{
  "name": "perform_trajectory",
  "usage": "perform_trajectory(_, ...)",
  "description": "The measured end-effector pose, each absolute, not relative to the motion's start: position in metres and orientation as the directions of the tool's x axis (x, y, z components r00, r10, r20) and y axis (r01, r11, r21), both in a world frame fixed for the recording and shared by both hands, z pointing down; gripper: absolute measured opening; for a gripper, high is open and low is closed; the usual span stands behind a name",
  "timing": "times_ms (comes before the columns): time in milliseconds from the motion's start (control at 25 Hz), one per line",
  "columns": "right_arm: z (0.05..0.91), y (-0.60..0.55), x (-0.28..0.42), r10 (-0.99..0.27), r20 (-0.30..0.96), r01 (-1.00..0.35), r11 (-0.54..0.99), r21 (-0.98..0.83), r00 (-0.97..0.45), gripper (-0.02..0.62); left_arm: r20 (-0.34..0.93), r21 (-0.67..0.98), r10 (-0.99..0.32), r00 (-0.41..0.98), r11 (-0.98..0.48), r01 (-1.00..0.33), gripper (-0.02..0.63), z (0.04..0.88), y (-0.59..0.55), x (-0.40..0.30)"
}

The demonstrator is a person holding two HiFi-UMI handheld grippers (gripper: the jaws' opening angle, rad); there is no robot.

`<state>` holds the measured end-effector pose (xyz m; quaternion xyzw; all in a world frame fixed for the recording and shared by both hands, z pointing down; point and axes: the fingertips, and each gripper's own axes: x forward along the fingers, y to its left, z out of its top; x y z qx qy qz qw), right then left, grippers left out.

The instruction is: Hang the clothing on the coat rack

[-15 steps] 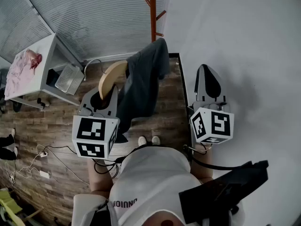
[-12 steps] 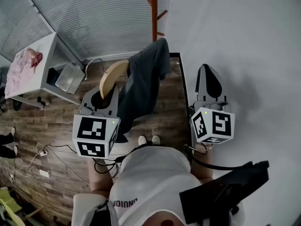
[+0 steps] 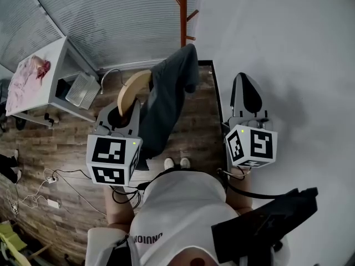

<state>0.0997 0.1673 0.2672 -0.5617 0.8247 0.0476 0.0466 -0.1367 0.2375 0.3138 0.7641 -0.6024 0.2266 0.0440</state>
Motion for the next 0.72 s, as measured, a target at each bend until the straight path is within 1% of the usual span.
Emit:
perform_trajectory(320, 0.268, 0.168, 0.097, -0.927, -0.133, -0.937, 0.348, 0.035, -0.350, 0.020, 0.422, -0.199, -0.889, 0.178, -0.282, -0.939, 0.038, 0.323, 0.241, -0.139)
perform_trajectory(720, 0.254, 0.174, 0.104, -0.940, -0.149, -0.952, 0.302, 0.051, -0.306, 0.021, 0.451, -0.198, -0.862, 0.231, -0.348, -0.916, 0.037, 0.329, 0.236, -0.127)
